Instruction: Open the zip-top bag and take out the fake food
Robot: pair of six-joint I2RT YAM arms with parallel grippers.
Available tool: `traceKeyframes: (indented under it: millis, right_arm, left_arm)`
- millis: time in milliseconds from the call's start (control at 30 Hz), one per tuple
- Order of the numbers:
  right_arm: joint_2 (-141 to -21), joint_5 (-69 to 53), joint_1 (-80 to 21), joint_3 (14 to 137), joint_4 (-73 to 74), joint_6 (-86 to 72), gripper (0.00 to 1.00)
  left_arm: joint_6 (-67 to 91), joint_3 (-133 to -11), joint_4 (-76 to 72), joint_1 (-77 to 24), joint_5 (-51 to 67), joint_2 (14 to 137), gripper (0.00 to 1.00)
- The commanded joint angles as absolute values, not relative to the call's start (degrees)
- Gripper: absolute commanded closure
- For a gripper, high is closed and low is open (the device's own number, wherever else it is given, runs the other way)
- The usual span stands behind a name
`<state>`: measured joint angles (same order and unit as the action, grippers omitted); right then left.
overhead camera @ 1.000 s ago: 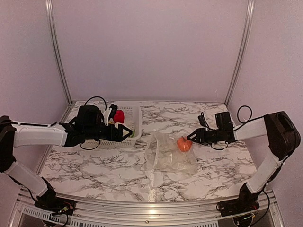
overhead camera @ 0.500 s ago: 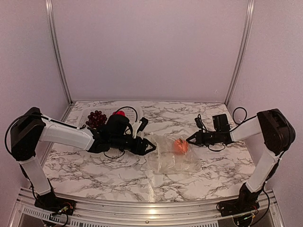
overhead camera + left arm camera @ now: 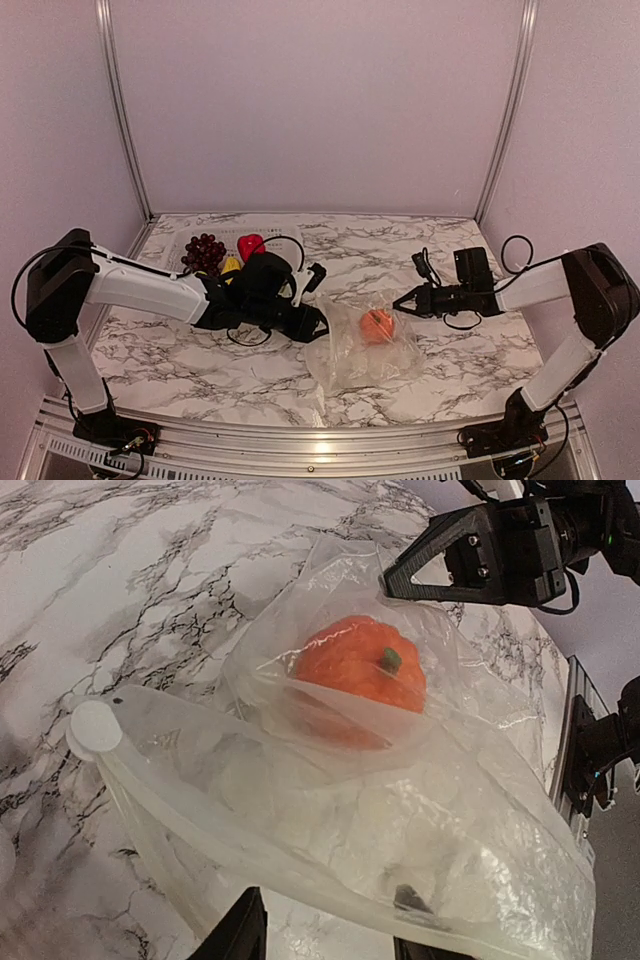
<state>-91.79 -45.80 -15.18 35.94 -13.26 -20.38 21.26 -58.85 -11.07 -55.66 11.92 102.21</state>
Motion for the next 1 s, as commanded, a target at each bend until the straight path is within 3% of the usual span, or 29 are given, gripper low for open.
traceKeyframes:
  millis: [0,333,467,600,967]
  right_arm:
    - [-88.3,-48.6,-18.4,34.5,-15.0,-22.4,1.00]
    - [-82.3,-46.4,-21.2,29.5,-16.6,-26.4,1.00]
    - [-82.7,-43.1,-21.2,28.7,-14.6,-25.3,1.00]
    - [-86.0,-43.2,-21.2,27.7,-15.0,-25.2,1.00]
    - [-88.5,-41.4,-24.1,26.3,-17.4,-26.9,1.00]
  left_arm:
    - [25.1,-55.7,-14.4,-56.9,12.6,103.4,0.57]
    - [27.8,-52.6,-27.3,-61.7,11.7,107.3,0.54]
    - [31.7,-44.7,-42.9,-62.3,8.1,106.9,0.48]
    - [31.0,-44.4,-51.2,-63.3,2.9,111.9,0.46]
    - [18.5,-48.9,-57.7,-66.9,1.0,119.7,0.18]
